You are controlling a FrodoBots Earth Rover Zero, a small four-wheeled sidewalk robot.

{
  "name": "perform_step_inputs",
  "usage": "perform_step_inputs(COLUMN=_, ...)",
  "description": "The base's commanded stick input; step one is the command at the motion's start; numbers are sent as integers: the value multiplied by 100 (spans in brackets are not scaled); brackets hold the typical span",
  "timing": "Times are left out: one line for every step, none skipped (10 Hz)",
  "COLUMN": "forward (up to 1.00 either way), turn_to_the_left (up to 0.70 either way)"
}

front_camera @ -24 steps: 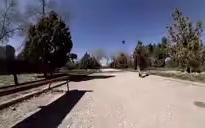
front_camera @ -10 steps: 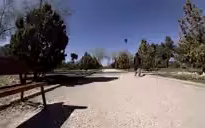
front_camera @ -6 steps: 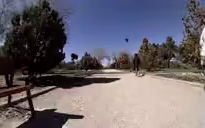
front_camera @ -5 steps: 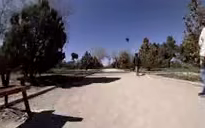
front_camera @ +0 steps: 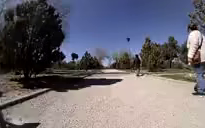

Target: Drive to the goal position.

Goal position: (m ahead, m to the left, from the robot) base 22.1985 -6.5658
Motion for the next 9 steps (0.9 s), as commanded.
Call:
perform_step_inputs(forward=85, turn_to_the_left=0)
perform_step_inputs(forward=85, turn_to_the_left=0)
perform_step_inputs(forward=85, turn_to_the_left=0)
perform_step_inputs(forward=85, turn_to_the_left=0)
perform_step_inputs(forward=85, turn_to_the_left=0)
perform_step_inputs(forward=85, turn_to_the_left=0)
perform_step_inputs(forward=85, turn_to_the_left=0)
perform_step_inputs(forward=85, turn_to_the_left=0)
perform_step_inputs(forward=85, turn_to_the_left=0)
